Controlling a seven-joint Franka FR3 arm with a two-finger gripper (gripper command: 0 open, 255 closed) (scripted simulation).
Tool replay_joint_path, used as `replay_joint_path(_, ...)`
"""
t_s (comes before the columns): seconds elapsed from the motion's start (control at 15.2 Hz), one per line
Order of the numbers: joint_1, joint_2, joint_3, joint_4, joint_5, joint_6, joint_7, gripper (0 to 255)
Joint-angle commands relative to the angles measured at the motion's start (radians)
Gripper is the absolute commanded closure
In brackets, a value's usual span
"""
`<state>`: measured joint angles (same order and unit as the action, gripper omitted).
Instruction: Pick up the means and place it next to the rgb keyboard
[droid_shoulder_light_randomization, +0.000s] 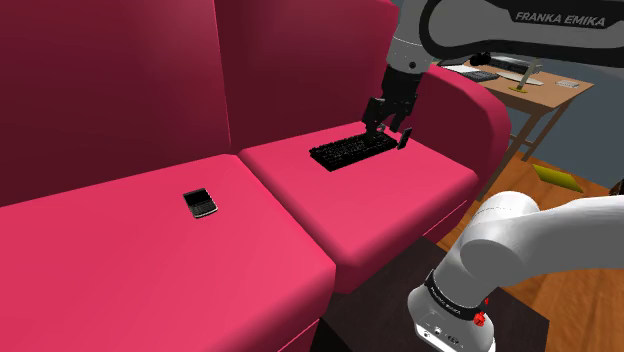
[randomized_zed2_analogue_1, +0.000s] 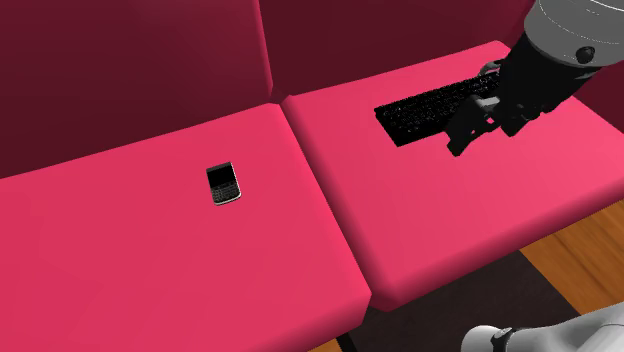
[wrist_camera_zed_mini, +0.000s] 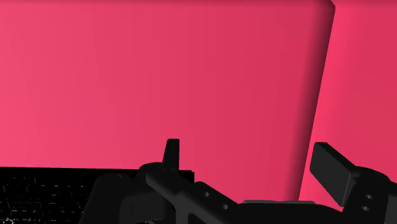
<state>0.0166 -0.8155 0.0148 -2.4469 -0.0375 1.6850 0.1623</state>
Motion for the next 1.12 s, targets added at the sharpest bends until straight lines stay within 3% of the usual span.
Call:
replay_joint_path(0.0,0.0,0.0,0.0,0.0,0.0,0.0,0.0,0)
replay_joint_path(0.53,0.05,0.247,0.093,0.06,0.067,0.171,0.084,0)
replay_joint_path(1.06,0.086,0.522,0.179,0.194,0.089,0.302,0.164,0)
